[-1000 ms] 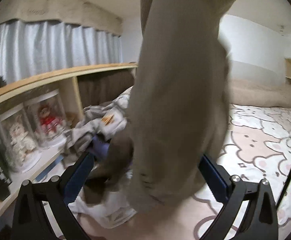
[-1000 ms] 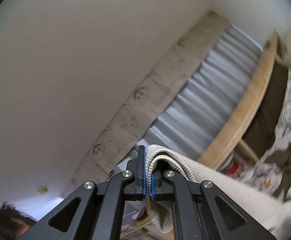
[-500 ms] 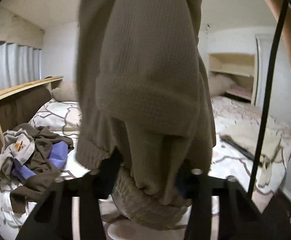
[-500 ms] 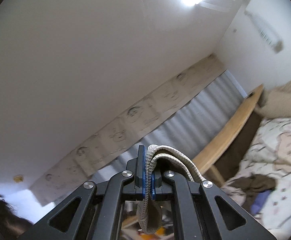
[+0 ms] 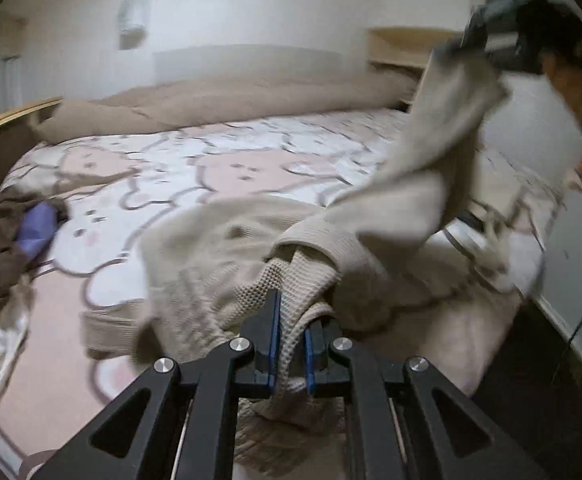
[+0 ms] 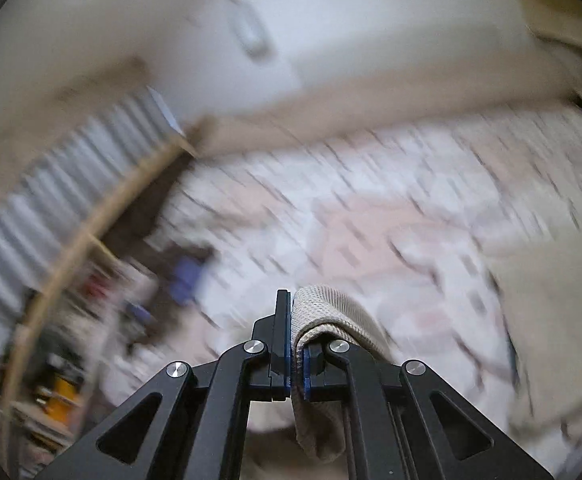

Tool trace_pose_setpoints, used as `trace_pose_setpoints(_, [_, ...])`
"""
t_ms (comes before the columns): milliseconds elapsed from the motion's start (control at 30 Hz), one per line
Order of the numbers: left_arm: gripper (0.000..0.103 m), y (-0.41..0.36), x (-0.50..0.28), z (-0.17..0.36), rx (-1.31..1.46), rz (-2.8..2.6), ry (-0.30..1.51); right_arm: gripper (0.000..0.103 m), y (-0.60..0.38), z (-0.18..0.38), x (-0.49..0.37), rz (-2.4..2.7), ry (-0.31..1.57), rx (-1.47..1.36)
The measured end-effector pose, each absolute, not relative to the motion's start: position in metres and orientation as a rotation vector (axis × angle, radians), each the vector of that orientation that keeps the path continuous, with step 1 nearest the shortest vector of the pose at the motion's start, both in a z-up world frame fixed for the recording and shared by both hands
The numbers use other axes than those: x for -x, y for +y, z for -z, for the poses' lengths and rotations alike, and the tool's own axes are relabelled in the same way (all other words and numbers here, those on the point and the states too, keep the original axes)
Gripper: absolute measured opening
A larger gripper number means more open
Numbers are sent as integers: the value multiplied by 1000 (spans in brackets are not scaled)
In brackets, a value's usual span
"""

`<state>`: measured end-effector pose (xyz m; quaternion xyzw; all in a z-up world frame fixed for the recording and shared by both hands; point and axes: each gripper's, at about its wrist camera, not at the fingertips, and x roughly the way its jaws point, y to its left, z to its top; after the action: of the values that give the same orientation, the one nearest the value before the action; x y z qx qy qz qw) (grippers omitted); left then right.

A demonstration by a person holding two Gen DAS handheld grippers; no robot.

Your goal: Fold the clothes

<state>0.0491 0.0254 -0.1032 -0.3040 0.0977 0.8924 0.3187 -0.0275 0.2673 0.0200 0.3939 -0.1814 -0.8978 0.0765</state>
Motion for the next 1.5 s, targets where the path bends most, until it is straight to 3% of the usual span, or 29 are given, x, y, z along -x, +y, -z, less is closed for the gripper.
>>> trace_pose_setpoints(167, [10, 56, -61, 118, 817, -2215, 332, 5, 275, 87, 5, 2696, -548, -1556])
trace_pose_setpoints(300, [12, 52, -63, 121, 828, -2210, 271, 5, 284, 115, -12, 2669, -576, -1682])
trace_pose_setpoints(400, [20, 41, -59, 116, 856, -2208, 222, 9, 296, 126, -25, 2661, -562, -1777])
trace_pose_setpoints(433, [25, 37, -58, 113, 863, -2208, 215, 16, 300, 129, -30, 2656, -545, -1808])
trace_pose_setpoints(467, [28, 35, -58, 111, 865, -2211, 221, 48, 301, 131, -35, 2664, -508, -1826])
trace_pose_setpoints(500, [47, 31, -58, 108, 866, -2225, 237, 77, 299, 132, -39, 2681, -457, -1835])
trace_pose_setpoints(533, [71, 27, -59, 105, 863, -2238, 250, 82, 297, 134, -42, 2696, -406, -1844])
trace_pose_setpoints(600, [91, 14, -62, 95, 831, -2264, 239, 83, 296, 136, -49, 2712, -341, -1864])
trace_pose_setpoints(633, [91, 7, -62, 89, 816, -2276, 229, 83, 299, 138, -51, 2705, -350, -1880])
trace_pose_setpoints(800, [92, -23, -37, 77, 870, -2331, 154, 83, 335, 117, -72, 2797, -539, -1868])
trace_pose_setpoints(1000, [88, -23, 28, 107, 1121, -2315, -26, 83, 343, 50, -85, 2972, -544, -1559])
trace_pose_setpoints(1100, [62, -16, 47, 124, 1230, -2226, -124, 83, 329, 33, -80, 2970, -494, -1482])
trace_pose_setpoints(1267, [56, -6, 38, 118, 1187, -2240, -73, 83, 291, 28, -61, 2895, -349, -1416])
trace_pose_setpoints(1300, [52, -6, 32, 112, 1148, -2252, -53, 83, 284, 30, -56, 2869, -337, -1402])
trace_pose_setpoints(1333, [36, -6, 27, 106, 1110, -2264, -32, 83, 276, 30, -51, 2835, -331, -1388])
trace_pose_setpoints(1367, [31, -6, 21, 100, 1071, -2274, -11, 83, 269, 31, -45, 2794, -331, -1373])
trace_pose_setpoints(1500, [23, -3, 7, 88, 985, -2270, 52, 83, 239, 31, -19, 2578, -404, -1299])
